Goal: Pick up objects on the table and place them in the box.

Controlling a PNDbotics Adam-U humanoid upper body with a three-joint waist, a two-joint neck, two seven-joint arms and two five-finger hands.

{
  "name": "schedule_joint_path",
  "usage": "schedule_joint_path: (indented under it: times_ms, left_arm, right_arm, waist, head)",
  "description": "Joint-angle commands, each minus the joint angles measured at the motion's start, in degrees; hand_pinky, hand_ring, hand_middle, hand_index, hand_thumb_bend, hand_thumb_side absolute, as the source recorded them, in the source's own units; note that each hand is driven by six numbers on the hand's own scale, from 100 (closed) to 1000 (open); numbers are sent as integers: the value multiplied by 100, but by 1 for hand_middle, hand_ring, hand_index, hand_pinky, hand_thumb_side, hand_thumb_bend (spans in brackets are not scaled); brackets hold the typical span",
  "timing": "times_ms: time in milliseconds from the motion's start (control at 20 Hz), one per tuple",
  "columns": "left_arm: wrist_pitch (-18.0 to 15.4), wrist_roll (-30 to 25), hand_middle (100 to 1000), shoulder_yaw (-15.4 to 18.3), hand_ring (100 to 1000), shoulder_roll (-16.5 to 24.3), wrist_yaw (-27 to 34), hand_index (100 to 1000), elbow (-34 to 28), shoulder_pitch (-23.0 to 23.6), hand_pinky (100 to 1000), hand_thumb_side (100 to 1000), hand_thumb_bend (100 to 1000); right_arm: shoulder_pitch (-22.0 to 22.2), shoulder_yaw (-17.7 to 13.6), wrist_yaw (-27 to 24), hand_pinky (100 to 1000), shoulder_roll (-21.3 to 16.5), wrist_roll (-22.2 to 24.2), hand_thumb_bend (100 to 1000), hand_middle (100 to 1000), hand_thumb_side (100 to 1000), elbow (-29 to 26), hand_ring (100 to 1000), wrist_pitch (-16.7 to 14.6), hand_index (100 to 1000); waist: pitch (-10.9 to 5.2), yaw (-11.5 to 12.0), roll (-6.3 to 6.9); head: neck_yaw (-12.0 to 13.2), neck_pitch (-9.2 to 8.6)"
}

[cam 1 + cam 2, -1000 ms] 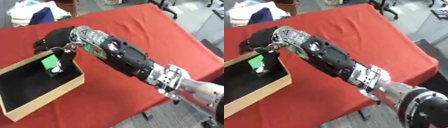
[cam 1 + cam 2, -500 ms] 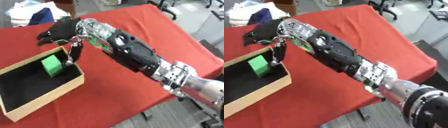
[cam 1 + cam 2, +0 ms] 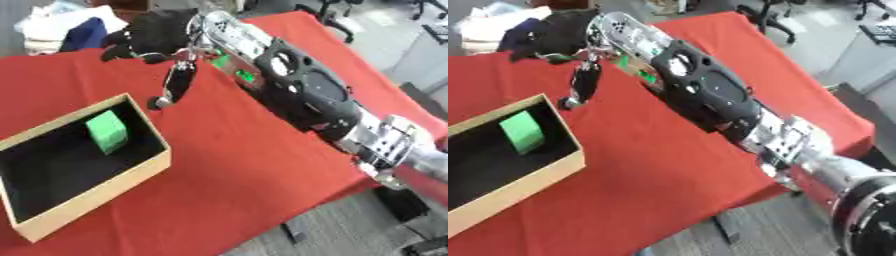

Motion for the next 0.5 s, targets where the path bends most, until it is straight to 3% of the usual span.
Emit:
schedule_joint_path:
  times_ms: [50,500]
  left_arm:
    - [-6,35,607,65,636,73,-6,760,-109,-21,690,633,100]
    - [-3,32,607,55,636,17,-7,760,-109,-18,689,639,100]
  right_arm:
    - [85,-356,-91,842,-345,-190,456,1000,424,-317,867,221,1000]
    - [892,-1082,-267,818,-342,-1291,352,1000,307,-849,847,499,1000]
  waist:
    - [-93,-14,8]
    - [-30,-90,44]
  head:
    - [44,-66]
    - [231,-100]
